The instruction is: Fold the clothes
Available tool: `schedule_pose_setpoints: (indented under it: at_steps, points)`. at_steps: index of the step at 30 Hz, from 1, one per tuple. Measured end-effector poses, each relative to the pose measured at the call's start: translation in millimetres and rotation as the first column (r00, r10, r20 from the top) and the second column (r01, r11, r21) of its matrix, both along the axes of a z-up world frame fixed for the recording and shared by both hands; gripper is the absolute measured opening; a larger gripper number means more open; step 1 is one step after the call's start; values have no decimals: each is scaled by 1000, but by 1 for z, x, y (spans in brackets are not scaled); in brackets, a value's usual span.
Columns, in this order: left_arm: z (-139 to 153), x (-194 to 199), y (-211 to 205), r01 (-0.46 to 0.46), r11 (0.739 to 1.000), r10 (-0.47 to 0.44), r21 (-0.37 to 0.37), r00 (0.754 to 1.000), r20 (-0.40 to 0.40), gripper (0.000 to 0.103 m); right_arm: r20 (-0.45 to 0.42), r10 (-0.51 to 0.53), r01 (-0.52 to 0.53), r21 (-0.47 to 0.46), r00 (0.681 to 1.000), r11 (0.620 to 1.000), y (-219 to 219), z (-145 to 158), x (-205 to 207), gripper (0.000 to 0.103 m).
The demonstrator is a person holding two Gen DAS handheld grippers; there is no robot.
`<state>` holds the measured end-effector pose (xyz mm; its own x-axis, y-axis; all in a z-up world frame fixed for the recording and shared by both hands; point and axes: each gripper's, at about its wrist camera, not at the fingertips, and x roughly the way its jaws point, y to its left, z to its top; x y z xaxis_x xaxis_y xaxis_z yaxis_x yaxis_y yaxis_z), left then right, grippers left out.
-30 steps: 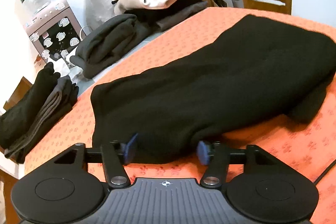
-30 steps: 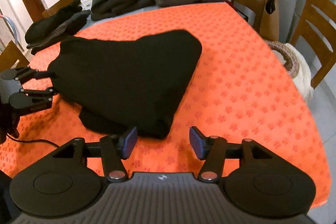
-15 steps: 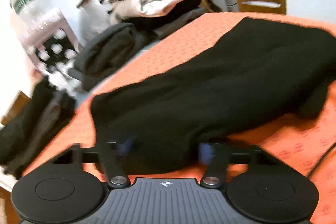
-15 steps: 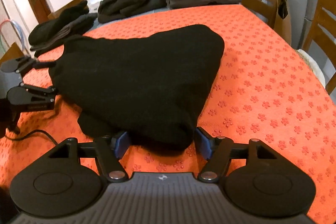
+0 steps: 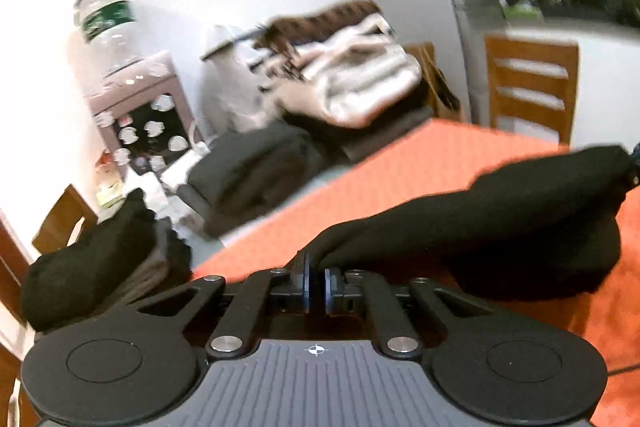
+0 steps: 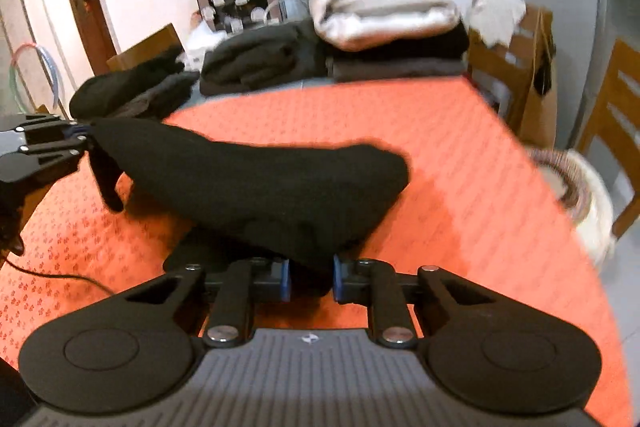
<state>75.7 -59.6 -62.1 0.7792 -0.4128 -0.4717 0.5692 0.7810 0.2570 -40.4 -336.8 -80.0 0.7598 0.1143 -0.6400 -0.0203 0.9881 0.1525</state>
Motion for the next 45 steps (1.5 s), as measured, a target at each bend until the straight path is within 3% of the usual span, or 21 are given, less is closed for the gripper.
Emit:
schedule_pose_setpoints:
  at_steps: [6,9,13,16,21,27,36,39,45]
  points:
    - [60,-27,20,9,999,-8,-34,1000,14,9,-12,139,-139,-87,990,986,-4,68,-7,20]
    - [96,-46,34,15,999,-15,-29,1000,-6,9,-60,219,-223,-71,974,972,-1,99,-15,20]
    - [125,-57,52,-1,1000,-2,-29,994,-105,9,-102,328,-334,-51,939,941,9,132,-24,20]
    - [118,-47,62,-40,998,32,-37,978,-204,9,-129,362,-372,-58,923,926,16,127,-12,20]
    - [65,-17,58,-81,997,78,5,950,-302,9,-194,392,-412,-77,899,908,27,100,18,20]
    - [23,24,41,-101,993,113,53,947,-302,9,-230,352,-382,-103,907,918,24,53,58,22]
    - [-5,69,26,-115,991,129,61,944,-304,11,-268,262,-314,-176,927,933,-10,12,120,25]
    - [-15,84,20,-120,991,134,64,943,-305,15,-279,201,-261,-198,939,945,-26,1,131,25]
    - [-33,113,11,-129,990,142,65,941,-306,44,-286,75,-148,-242,955,959,-58,-18,144,25]
